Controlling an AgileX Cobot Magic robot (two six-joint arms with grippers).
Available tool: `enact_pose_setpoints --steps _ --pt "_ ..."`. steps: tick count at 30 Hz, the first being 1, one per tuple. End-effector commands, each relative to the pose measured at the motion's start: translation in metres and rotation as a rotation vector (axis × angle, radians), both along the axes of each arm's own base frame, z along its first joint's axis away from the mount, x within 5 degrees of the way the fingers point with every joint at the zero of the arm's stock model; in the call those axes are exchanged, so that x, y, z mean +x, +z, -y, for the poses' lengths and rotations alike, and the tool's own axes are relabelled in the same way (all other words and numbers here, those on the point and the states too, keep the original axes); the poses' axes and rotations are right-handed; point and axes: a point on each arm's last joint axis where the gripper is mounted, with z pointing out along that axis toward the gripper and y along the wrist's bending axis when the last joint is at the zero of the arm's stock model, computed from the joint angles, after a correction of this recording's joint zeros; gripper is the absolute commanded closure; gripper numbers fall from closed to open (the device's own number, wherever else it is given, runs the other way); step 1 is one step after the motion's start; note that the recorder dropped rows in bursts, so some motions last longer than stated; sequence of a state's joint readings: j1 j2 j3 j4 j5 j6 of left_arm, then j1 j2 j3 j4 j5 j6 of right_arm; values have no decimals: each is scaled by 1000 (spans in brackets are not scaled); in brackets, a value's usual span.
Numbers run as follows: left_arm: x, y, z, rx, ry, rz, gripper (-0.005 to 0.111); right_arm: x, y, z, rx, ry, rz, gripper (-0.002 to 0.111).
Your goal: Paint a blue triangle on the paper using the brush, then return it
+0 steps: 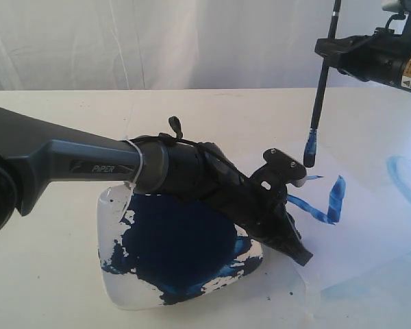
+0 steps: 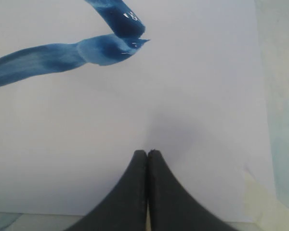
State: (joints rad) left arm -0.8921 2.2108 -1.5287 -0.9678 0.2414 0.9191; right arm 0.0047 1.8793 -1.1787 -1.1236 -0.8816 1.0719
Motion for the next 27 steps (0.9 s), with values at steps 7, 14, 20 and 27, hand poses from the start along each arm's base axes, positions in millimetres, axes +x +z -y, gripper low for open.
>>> enact_pose_setpoints --steps 7,14,20,27 --pt "0 4 -1 -7 -5 -4 107 2 -1 3 -60 -16 26 108" --pt "-1 4 -1 -6 -6 -6 107 7 -20 1 -32 13 11 108" --pt "-1 4 -1 -6 -6 -6 107 7 -20 0 -8 32 48 108" --pt "-1 4 -1 -6 -8 -7 107 9 -25 0 -16 20 43 108"
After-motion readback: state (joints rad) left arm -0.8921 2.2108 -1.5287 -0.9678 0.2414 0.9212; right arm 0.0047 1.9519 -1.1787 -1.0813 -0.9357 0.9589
